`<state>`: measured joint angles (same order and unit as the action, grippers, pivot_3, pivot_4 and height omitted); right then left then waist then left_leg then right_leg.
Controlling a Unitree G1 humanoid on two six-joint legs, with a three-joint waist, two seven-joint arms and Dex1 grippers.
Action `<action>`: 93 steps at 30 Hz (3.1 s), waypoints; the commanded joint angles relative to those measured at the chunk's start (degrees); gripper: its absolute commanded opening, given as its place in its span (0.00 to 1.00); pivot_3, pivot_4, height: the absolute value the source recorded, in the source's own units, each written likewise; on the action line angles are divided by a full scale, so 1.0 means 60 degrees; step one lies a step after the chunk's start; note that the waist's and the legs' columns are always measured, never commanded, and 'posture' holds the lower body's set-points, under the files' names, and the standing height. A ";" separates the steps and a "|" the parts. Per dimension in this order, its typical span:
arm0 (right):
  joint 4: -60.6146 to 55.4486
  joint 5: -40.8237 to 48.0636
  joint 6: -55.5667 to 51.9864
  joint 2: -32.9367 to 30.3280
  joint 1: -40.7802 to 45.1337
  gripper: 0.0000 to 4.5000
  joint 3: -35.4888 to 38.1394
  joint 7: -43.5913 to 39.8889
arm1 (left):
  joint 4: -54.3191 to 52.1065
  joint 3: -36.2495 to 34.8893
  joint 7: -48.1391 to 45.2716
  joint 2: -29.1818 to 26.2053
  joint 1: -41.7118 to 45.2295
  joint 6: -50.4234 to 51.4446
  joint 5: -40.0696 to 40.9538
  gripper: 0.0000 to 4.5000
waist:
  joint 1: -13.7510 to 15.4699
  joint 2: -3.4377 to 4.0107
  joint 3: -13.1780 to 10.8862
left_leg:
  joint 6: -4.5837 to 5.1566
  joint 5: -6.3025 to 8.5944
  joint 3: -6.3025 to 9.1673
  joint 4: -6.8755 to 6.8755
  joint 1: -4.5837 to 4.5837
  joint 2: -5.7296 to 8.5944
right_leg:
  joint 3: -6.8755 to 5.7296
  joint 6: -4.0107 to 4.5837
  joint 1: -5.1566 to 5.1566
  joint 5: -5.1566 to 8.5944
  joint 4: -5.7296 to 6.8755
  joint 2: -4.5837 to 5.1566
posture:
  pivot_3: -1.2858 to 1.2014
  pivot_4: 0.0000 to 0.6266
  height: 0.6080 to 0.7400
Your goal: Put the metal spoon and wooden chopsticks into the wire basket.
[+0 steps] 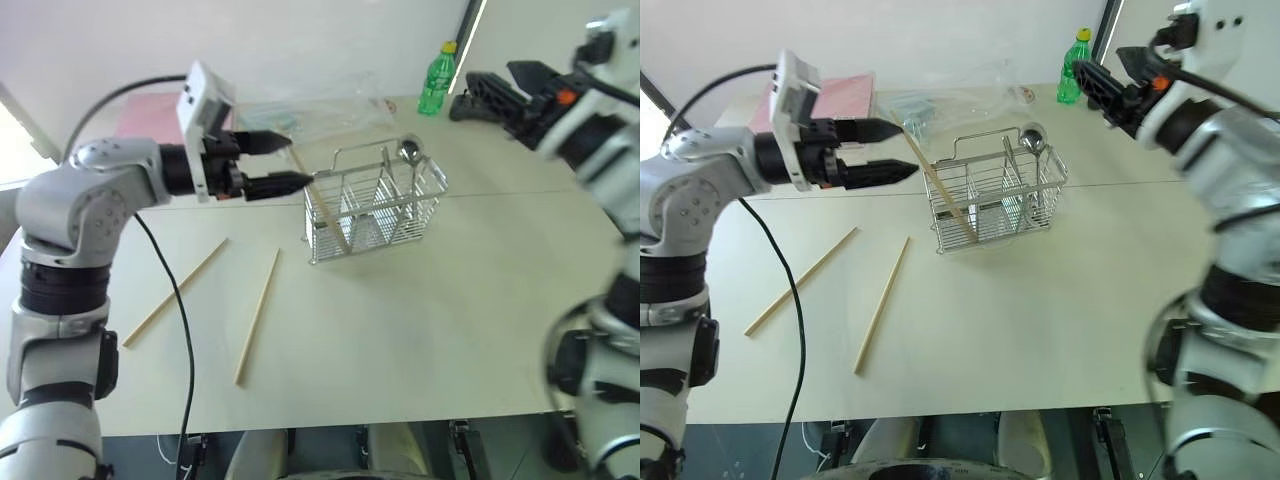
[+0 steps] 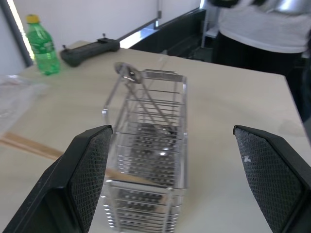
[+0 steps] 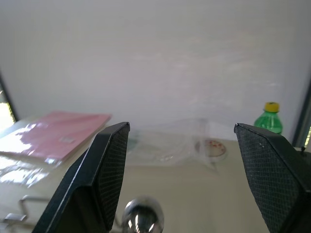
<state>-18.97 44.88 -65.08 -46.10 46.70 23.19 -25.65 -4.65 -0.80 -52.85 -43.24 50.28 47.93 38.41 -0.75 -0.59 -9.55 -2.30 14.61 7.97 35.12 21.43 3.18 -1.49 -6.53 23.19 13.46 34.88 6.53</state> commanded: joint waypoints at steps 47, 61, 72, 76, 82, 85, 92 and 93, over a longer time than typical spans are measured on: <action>-0.4715 0.2904 0.2629 -0.1131 -0.8664 0.79 0.1590 -0.2140 | 1.0710 0.2274 -0.1230 0.1409 0.0643 -0.5360 -0.7066 0.62 | 0.0511 -0.0080 0.0023 | 0.0017 0.0015 -0.0016 0.0091 -0.0017 0.0002 | -0.0032 -0.0065 -0.0113 0.0007 -0.0100 0.0040 | 0.52 0.24 0.86; -0.4852 0.3064 0.2823 -0.1323 -0.9137 0.79 0.1645 -0.2243 | 1.0908 0.2065 -0.1377 0.1473 0.0792 -0.5102 -0.7128 0.01 | 0.0489 -0.0061 0.0040 | 0.0018 0.0016 -0.0019 0.0094 -0.0017 0.0005 | -0.0031 -0.0069 -0.0114 0.0003 -0.0099 0.0041 | 0.52 0.24 0.86; -0.4886 0.3086 0.2816 -0.1302 -0.9182 0.79 0.1611 -0.2127 | 1.0338 -0.0320 -0.0070 0.1645 0.1966 -0.5238 -0.5352 0.01 | 0.0503 -0.0120 0.0004 | 0.0019 0.0016 -0.0007 0.0099 0.0000 0.0001 | -0.0037 -0.0070 -0.0095 0.0001 -0.0093 0.0036 | 0.52 0.24 0.86; -0.4863 0.3094 0.2811 -0.1313 -0.9217 0.79 0.1660 -0.2131 | 0.8638 -0.2650 0.0666 0.2045 0.3061 -0.5261 -0.3077 0.01 | 0.0520 -0.0174 -0.0027 | 0.0017 0.0015 0.0021 0.0120 0.0041 0.0002 | -0.0056 -0.0088 -0.0084 -0.0029 -0.0099 0.0035 | 0.52 0.24 0.86; -0.4804 0.3119 0.2814 -0.1305 -0.9138 0.79 0.1567 -0.2045 | 0.6600 -0.3548 0.1676 0.2592 0.4251 -0.3974 -0.1508 0.01 | 0.0445 -0.0135 -0.0005 | 0.0029 0.0027 -0.0014 0.0144 0.0059 0.0032 | -0.0026 -0.0114 -0.0082 -0.0073 -0.0128 0.0054 | 0.52 0.24 0.86; -0.4781 0.3107 0.2823 -0.1287 -0.9114 0.79 0.1520 -0.2007 | 0.5644 -0.3525 0.2026 0.3018 0.4407 -0.3647 -0.1017 0.01 | 0.0480 -0.0126 -0.0011 | 0.0032 0.0033 -0.0019 0.0127 -0.0001 0.0024 | -0.0025 -0.0154 -0.0125 -0.0045 -0.0123 0.0046 | 0.52 0.24 0.86; -0.4794 0.3323 0.2772 -0.1237 -0.9033 0.79 0.1520 -0.1661 | 0.3164 -0.3150 0.2994 0.4991 0.3646 -0.3651 -0.0132 0.01 | 0.0503 -0.0127 -0.0016 | 0.0026 0.0030 -0.0022 0.0172 0.0002 0.0014 | -0.0019 -0.0146 -0.0148 -0.0053 -0.0131 0.0045 | 0.52 0.24 0.86; -0.4810 0.3371 0.2764 -0.1241 -0.9031 0.79 0.1533 -0.1597 | 0.3069 -0.3158 0.3183 0.5273 0.3584 -0.3728 -0.0073 0.01 | 0.0503 -0.0127 -0.0016 | 0.0025 0.0030 -0.0024 0.0172 0.0002 0.0016 | -0.0019 -0.0146 -0.0148 -0.0053 -0.0131 0.0045 | 0.52 0.24 0.86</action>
<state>-46.98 63.91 -49.57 -53.29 -8.05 31.78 -35.95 16.31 -19.97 -35.36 -12.36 71.61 27.00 36.84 2.26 -1.35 -9.64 -2.14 14.78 7.83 36.14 21.44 3.27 -1.61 -7.39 22.32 13.13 34.11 6.79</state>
